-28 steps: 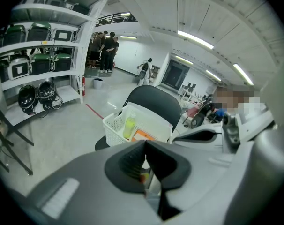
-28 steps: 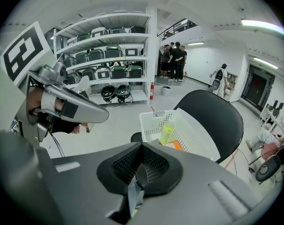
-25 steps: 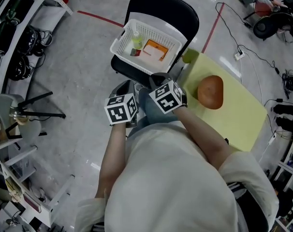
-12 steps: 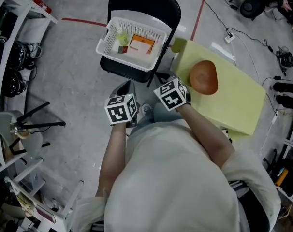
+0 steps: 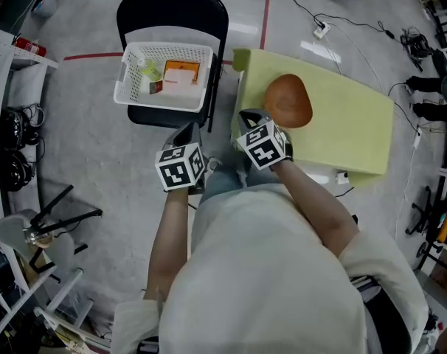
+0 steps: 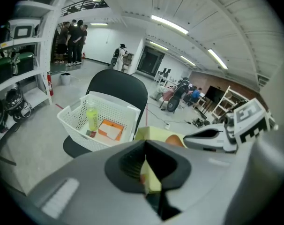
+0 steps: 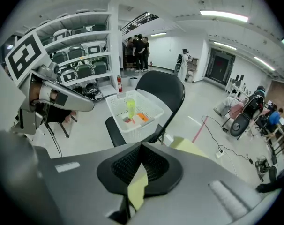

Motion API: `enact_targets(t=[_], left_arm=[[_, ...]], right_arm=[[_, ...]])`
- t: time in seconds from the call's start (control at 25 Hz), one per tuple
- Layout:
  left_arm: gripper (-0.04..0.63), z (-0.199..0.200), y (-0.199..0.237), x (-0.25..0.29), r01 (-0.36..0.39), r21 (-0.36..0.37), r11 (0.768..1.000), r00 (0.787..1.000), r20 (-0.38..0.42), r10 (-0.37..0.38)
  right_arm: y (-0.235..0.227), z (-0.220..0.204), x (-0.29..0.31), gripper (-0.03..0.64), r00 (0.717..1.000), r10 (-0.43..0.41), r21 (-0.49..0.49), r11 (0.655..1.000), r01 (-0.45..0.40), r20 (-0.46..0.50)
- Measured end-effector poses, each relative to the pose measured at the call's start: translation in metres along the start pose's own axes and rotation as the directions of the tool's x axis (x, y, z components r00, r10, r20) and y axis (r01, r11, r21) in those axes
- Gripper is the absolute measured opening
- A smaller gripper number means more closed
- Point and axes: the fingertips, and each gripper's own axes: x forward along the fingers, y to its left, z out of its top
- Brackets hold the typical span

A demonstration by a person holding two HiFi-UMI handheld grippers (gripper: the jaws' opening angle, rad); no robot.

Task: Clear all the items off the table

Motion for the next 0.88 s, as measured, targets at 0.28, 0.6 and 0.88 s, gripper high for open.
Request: enact_targets(t=[0.28,0.6,0.88], left_arm=[[0.009,-0.006,-0.057,0.037,0.037,0.028,0.999,0.998,-0.042,-0.036],[0.009,-0.022,-0.122,0.083,0.064,0.065,0.996,0.994,-0.089,-0.058],[0.009,-0.044,-0.158,0.123,0.078,0.067,0.995,0.990,-0.127,-0.069]], right_arm=[[-0.056,-0.050,-0.020,0.000,0.999,-0.041,0.076,0.996,0.043,-0.028],[-0.113,-0.110,-0.032,0.000,0.995,-0.070,0.152,0.985,0.079,-0.066],[-0.154,-0.166,-0.031,0.000,0.989,-0.092,0.209,0.971,0.116,-0.119]])
